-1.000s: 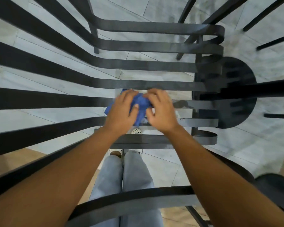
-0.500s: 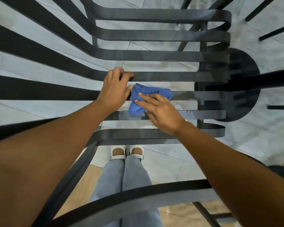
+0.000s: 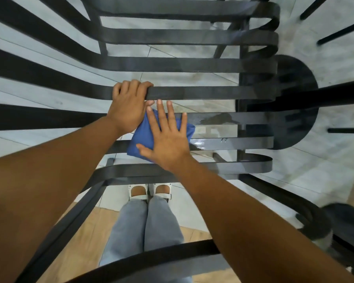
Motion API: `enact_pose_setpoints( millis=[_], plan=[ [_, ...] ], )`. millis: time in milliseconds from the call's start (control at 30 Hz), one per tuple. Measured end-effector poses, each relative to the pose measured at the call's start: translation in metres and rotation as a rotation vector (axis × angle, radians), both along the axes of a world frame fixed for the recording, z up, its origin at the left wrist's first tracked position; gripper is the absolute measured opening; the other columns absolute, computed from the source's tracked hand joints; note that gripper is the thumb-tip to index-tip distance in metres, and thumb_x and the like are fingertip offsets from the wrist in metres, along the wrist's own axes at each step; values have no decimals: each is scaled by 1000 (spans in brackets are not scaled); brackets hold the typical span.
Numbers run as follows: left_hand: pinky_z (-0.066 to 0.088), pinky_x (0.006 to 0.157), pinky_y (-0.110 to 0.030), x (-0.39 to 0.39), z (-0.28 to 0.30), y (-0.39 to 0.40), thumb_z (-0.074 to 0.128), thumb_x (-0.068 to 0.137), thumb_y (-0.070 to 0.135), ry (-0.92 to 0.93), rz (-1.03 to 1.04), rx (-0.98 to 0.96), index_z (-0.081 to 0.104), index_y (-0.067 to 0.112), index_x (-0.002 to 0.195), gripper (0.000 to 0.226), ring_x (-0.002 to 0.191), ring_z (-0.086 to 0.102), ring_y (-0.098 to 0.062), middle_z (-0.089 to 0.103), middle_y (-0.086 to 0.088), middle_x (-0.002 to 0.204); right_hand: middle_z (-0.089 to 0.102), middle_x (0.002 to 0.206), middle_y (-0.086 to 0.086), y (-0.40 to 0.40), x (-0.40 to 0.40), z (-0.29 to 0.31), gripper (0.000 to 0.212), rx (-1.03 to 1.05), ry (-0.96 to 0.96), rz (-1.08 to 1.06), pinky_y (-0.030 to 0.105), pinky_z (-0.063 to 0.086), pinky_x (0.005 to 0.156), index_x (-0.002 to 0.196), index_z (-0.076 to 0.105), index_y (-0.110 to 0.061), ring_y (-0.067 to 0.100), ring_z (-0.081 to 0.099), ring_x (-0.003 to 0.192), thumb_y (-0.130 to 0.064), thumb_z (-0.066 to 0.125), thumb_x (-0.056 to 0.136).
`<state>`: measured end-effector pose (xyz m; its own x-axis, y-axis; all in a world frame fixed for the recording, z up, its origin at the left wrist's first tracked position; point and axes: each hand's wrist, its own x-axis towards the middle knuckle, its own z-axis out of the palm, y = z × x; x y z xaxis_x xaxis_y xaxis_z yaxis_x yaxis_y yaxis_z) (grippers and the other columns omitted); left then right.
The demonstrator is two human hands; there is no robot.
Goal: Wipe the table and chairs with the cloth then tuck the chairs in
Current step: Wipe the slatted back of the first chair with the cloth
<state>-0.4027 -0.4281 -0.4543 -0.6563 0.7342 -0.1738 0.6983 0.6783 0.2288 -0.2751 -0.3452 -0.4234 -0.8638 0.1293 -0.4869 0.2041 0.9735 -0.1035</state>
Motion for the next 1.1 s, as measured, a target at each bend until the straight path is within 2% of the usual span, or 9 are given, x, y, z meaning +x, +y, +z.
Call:
enact_pose_setpoints(
  millis=[167,267,333,467,567,700,900,1033,1100],
  plan=[
    [22,85,-40,1,2,2,37,94,41,1,6,19,52,8,125,48,93,48,-38,53,-20,103,30,152,10,66,30,-1,71,59,130,-94,56,12,111,148,27,-25,33,24,141,-58,25,85],
    [24,89,-43,3,1,6,41,94,49,-15,70,31,52,14,126,49,96,46,-39,51,-20,105,15,156,15,85,39,5,67,97,55,-138,55,-1,111,150,16,-32,35,8,144,-55,20,87],
    [28,90,-47,8,0,12,38,91,56,3,110,23,56,16,121,54,92,47,-41,52,-21,101,13,156,16,73,35,11,65,152,76,-208,57,3,112,150,15,-29,37,9,144,-51,27,89],
    [27,91,-48,11,1,19,36,88,60,3,144,-3,58,13,117,59,92,47,-42,53,-23,101,-15,156,14,26,22,8,81,71,-33,-294,58,-12,110,149,-13,-18,40,-17,141,-62,27,93],
    [21,96,-46,9,1,20,35,89,57,-23,185,9,54,11,122,60,101,42,-42,49,-24,109,-18,155,15,-5,10,4,98,40,-13,-226,60,-16,107,149,-11,-20,42,-21,139,-77,32,81],
    [22,98,-47,11,-1,18,38,90,53,-18,182,27,54,8,123,58,102,43,-42,50,-24,110,-13,158,9,15,15,0,79,64,14,-119,59,-11,110,150,-7,-29,35,-16,143,-70,22,89],
    [21,100,-45,11,1,16,43,92,51,-11,161,55,51,9,126,54,105,41,-42,49,-22,113,-11,158,8,90,55,4,73,190,56,-531,61,-7,110,150,-4,-33,33,-14,144,-67,21,91],
    [17,105,-48,14,4,20,37,91,55,-18,171,44,50,14,130,58,107,41,-42,49,-21,115,-17,156,15,75,38,5,79,231,32,-874,68,0,108,150,-9,-25,38,-15,142,-65,24,91],
    [11,108,-51,17,5,25,42,93,50,-38,180,31,48,17,132,51,112,39,-41,48,-20,118,-17,155,18,56,29,3,82,195,27,-816,68,-4,108,149,-11,-22,42,-16,141,-67,23,90]
  ],
)
